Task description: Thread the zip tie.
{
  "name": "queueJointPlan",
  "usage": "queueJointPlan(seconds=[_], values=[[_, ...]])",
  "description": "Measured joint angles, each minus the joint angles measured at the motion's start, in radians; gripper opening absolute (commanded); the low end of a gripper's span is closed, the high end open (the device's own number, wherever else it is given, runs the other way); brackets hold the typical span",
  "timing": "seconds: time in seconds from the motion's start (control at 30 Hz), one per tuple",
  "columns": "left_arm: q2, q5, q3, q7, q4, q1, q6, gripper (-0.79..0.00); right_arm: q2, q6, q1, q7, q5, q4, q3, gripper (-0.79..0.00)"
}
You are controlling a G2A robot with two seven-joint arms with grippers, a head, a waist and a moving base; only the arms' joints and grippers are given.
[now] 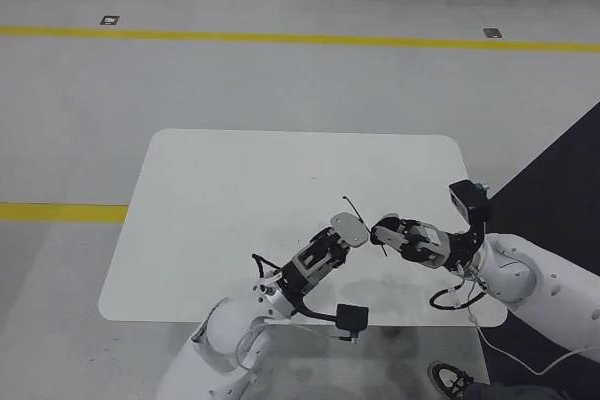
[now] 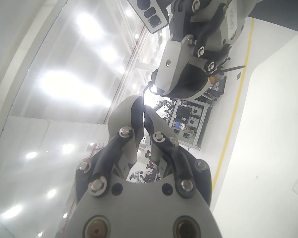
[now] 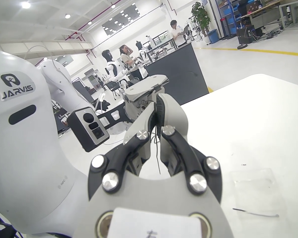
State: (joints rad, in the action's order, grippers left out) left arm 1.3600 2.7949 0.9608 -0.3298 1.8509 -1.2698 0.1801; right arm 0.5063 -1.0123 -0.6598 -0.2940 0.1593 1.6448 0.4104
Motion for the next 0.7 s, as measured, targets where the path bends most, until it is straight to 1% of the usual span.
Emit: queueJointPlan(seconds=[0.3,0.43,0.7], values=[[0.002,0.097,-0.011,0.063,-0.001,-0.004,0.045,-0.785,0.01,0.0,-0.04,0.06,-0.018,0.004,0.05,-0.785],[0.003,0.105,-0.02,0.06,-0.005,-0.003,0.043,-0.785,0.014,0.0,-0.058,0.081,-0.025,0.001,0.072,-0.785],[0.001,0.09,-0.013,0.047,0.0,-0.009,0.037,-0.785,0.019,0.0,-0.094,0.116,-0.043,-0.005,0.124,-0.785]])
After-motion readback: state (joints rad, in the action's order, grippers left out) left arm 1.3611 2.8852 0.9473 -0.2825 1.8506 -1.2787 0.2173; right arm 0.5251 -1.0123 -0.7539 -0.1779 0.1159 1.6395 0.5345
